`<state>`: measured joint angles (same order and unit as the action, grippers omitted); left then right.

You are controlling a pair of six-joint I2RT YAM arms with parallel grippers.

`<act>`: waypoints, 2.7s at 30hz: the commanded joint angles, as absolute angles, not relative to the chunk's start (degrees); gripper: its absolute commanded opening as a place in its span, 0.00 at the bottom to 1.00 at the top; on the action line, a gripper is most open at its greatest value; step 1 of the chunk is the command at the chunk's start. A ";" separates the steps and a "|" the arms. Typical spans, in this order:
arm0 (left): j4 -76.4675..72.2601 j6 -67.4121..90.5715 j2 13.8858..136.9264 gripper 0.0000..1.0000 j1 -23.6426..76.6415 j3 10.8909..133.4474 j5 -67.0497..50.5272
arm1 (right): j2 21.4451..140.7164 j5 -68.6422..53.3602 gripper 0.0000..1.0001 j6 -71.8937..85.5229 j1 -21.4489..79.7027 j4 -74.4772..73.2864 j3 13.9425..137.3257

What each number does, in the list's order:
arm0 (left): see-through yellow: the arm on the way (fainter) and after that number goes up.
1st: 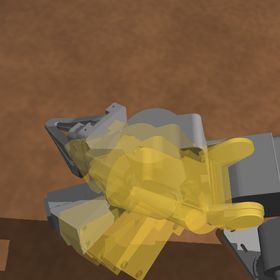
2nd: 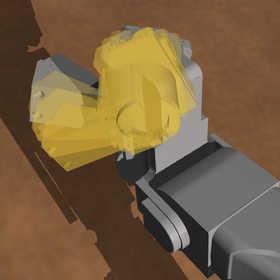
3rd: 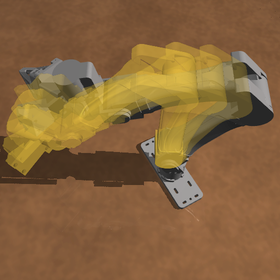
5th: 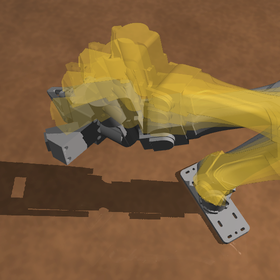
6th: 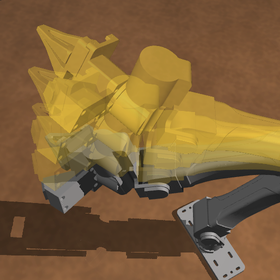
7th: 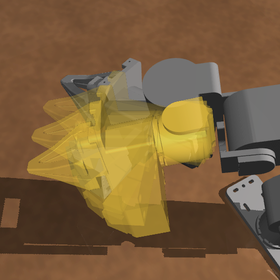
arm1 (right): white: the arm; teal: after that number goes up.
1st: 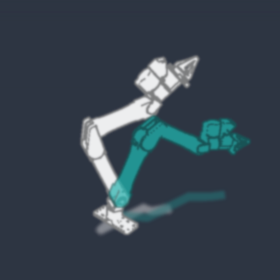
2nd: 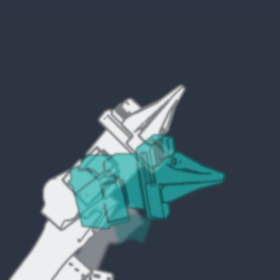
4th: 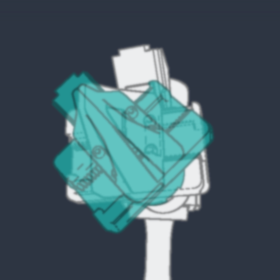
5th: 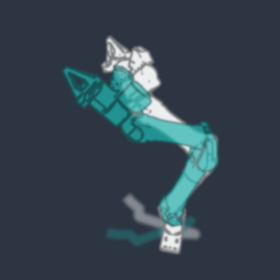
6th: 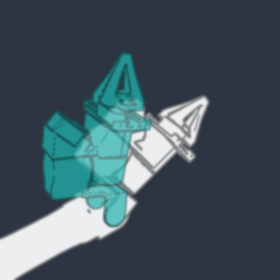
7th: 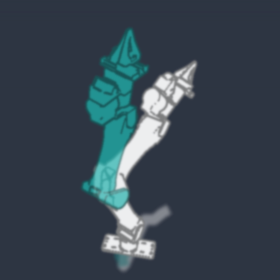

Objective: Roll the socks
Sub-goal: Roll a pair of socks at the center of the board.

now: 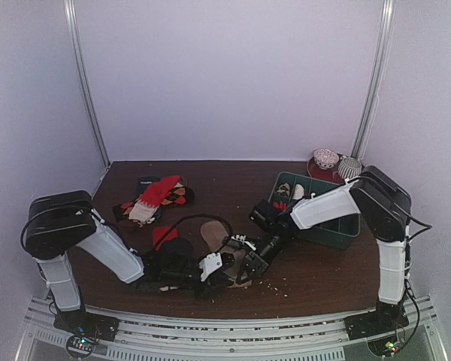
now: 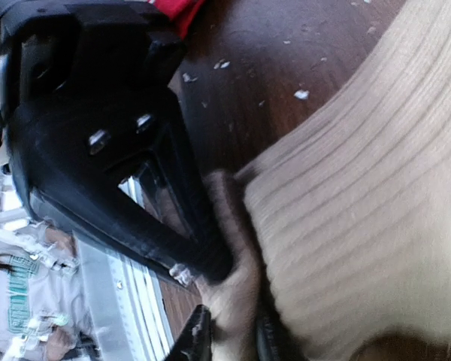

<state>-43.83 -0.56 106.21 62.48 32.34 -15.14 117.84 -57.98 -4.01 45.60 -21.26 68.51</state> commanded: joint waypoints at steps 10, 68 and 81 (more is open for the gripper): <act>-37.22 26.47 110.00 0.00 57.04 29.13 -26.94 | 83.74 -17.92 0.45 -6.50 55.36 20.07 36.81; -37.18 1.52 83.93 0.56 56.96 21.90 -13.54 | 117.65 -39.72 0.08 -2.40 54.32 -25.32 68.43; -42.72 -0.02 95.01 0.54 59.59 25.22 -15.81 | 124.17 -44.14 0.08 -5.51 53.30 -32.76 71.97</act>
<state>-37.80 1.85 92.82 59.33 22.96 -13.96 118.98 -46.96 -4.54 52.23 -21.39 74.59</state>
